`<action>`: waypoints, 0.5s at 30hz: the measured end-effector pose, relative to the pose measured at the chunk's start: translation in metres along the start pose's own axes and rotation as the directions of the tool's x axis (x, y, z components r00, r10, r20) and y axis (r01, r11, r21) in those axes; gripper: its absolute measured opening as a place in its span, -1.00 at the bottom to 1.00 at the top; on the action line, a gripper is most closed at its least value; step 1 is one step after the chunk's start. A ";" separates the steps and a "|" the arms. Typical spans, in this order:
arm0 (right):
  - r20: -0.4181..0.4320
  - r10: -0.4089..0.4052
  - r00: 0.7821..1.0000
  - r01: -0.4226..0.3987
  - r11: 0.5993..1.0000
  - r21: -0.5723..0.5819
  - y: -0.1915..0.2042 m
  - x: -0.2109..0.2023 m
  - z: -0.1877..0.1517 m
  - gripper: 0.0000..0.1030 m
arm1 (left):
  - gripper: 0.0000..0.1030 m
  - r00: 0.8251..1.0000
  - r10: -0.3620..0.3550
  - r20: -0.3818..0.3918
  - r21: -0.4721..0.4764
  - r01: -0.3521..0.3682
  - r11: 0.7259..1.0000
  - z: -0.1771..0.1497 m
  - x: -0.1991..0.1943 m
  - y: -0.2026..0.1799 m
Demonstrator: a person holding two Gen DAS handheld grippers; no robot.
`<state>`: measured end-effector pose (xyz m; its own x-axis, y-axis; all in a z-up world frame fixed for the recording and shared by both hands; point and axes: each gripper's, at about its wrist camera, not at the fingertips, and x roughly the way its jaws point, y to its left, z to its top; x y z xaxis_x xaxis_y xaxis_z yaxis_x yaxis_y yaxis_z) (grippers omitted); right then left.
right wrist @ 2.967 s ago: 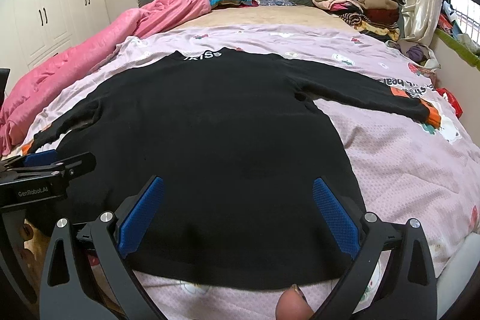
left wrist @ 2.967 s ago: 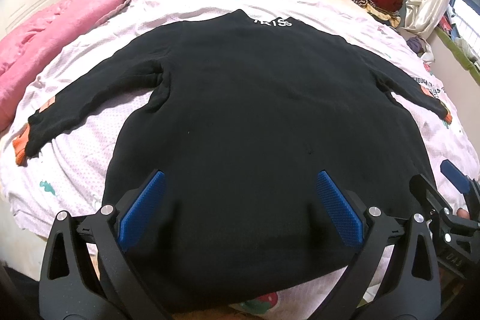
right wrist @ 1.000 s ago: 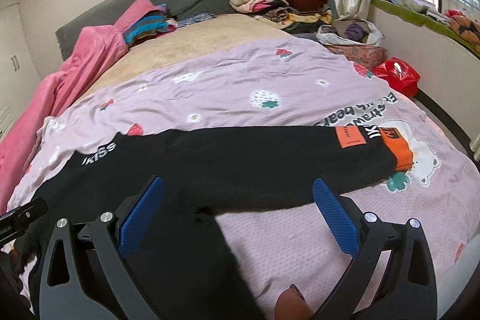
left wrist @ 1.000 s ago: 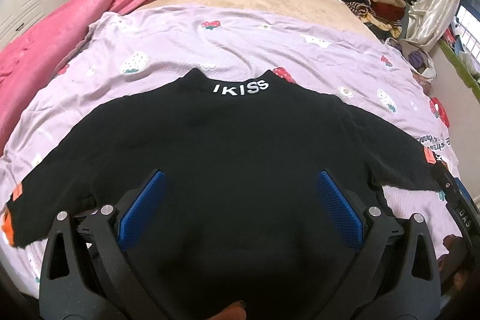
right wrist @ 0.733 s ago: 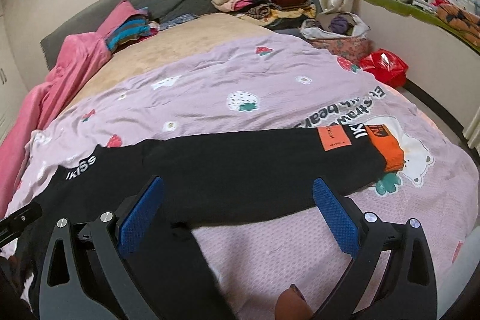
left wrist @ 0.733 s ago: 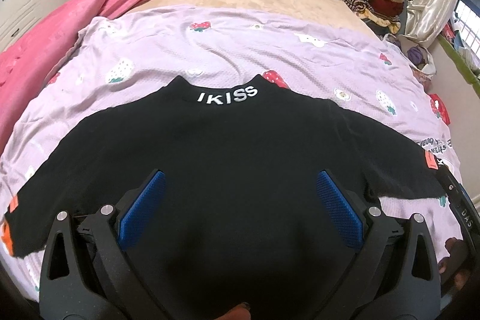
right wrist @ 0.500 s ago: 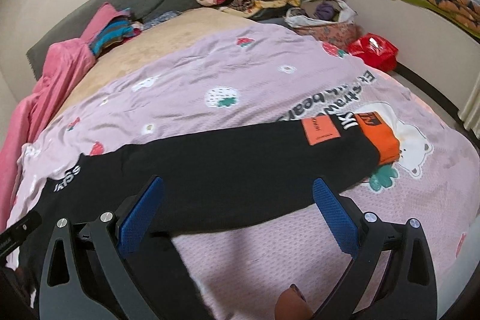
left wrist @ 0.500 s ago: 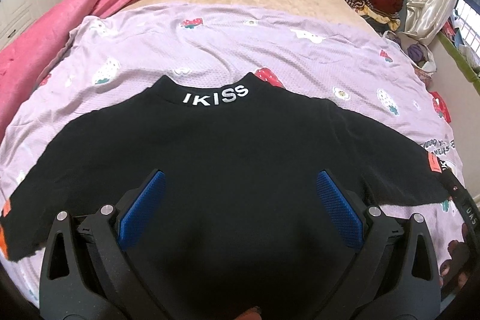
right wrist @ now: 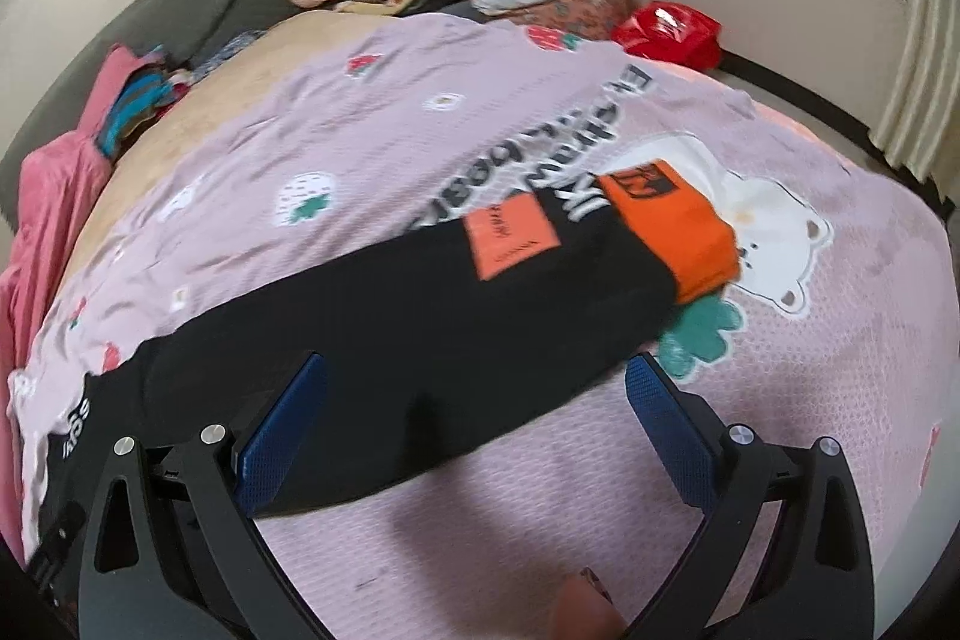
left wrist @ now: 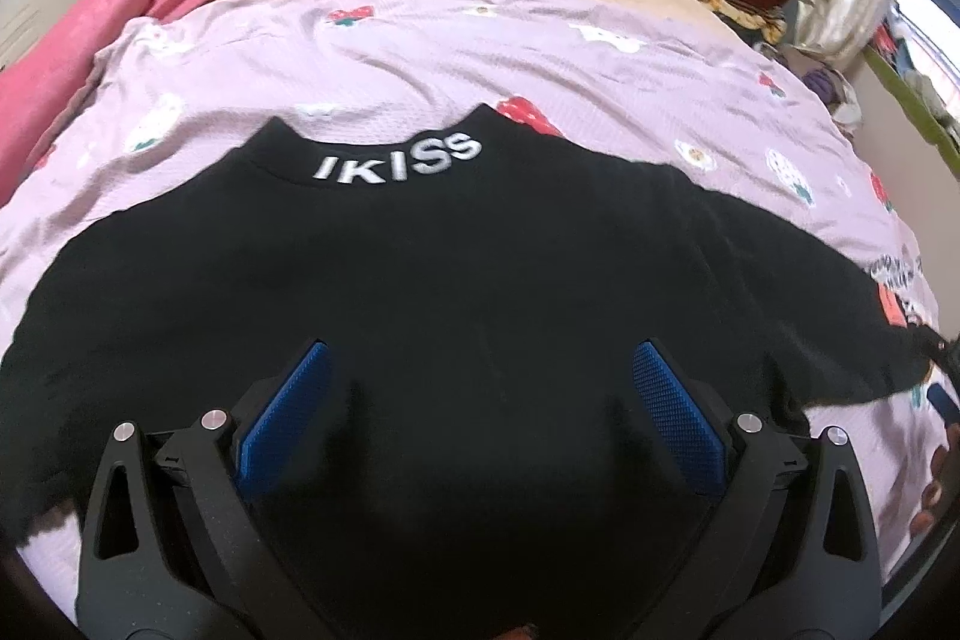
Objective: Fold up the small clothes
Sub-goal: 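Move the right gripper toward the orange cuff of the sleeve, then grasp the orange cuff with the right gripper and lift it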
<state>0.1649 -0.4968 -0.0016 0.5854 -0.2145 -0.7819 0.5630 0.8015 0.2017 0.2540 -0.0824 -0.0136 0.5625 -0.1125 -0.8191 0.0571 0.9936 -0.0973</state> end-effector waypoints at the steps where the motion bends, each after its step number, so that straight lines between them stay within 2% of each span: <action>1: -0.006 -0.005 1.000 0.005 1.000 0.011 -0.005 0.003 0.000 0.92 | 0.83 1.000 -0.001 -0.004 0.013 0.001 1.000 -0.001 0.002 -0.002; 11: -0.067 0.039 0.997 -0.027 0.984 0.174 -0.051 0.041 0.015 0.92 | 0.83 1.000 0.004 -0.020 0.045 -0.003 0.999 -0.005 0.013 -0.001; 15: -0.021 0.062 0.998 -0.056 0.975 0.216 -0.062 0.050 0.024 0.89 | 0.83 1.000 0.019 0.017 0.014 -0.019 1.000 0.001 0.000 0.017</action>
<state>0.1739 -0.5706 -0.0391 0.6066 -0.1528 -0.7802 0.6420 0.6729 0.3674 0.2559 -0.0655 -0.0147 0.5775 -0.0939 -0.8110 0.0578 0.9956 -0.0741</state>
